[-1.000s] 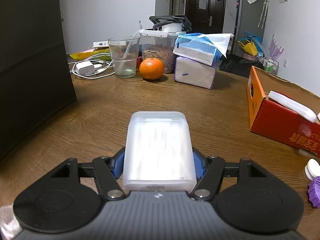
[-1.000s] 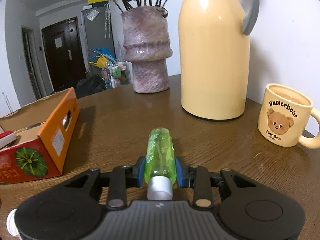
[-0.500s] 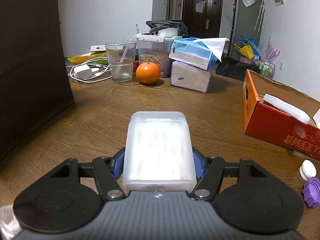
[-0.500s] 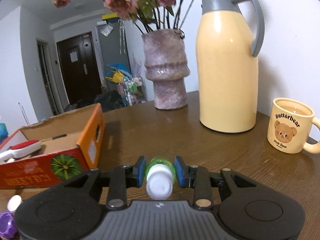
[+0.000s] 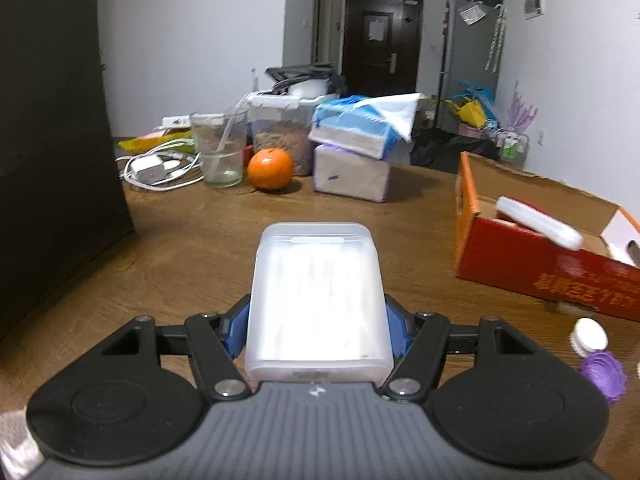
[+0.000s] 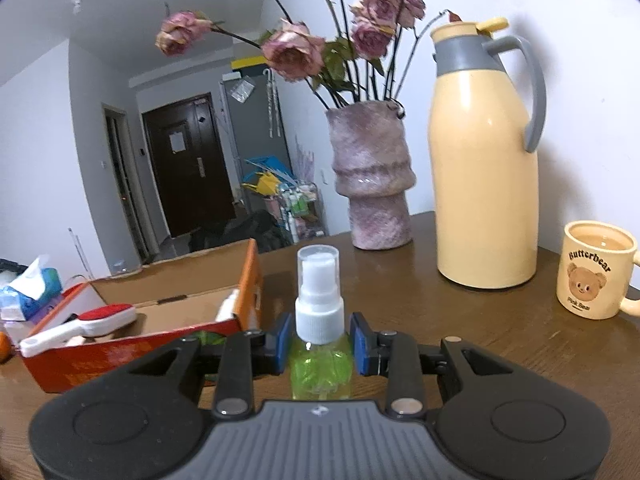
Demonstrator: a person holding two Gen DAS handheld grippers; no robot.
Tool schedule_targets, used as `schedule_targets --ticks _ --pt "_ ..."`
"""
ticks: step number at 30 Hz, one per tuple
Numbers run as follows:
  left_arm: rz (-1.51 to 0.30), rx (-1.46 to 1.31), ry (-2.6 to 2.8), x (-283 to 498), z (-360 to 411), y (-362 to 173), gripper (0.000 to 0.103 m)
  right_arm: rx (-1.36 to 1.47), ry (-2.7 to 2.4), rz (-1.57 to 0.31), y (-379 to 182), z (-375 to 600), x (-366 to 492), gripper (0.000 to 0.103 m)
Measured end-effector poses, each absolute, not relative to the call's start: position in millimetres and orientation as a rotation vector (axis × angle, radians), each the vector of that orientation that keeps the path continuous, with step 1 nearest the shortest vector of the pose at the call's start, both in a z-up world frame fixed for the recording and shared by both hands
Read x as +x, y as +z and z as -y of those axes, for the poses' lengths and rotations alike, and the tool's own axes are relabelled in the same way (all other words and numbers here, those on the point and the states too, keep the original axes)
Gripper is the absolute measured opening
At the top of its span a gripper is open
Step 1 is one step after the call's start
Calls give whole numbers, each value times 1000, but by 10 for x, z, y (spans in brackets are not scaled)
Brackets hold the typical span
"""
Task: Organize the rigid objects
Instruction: 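Carry the white container and green spray bottle over the box with both tools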
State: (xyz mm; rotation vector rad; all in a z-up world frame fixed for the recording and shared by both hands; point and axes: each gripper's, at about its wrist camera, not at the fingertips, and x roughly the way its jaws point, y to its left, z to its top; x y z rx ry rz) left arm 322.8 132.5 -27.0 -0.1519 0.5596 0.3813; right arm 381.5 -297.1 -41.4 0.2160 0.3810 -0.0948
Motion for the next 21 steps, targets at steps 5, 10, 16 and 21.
schedule_targets --ticks 5,10,16,21 --pt "-530 -140 323 3188 -1135 -166 66 217 -62 -357 -338 2851 3761 30" --pt "-511 -134 274 3177 -941 -85 66 221 -35 -334 -264 2746 3726 30" --pt "-498 -126 224 3194 -733 -9 66 222 -8 -317 -202 2649 3718 30" --pt "-490 -121 184 3244 -552 56 66 215 20 -301 -145 2549 3710 30"
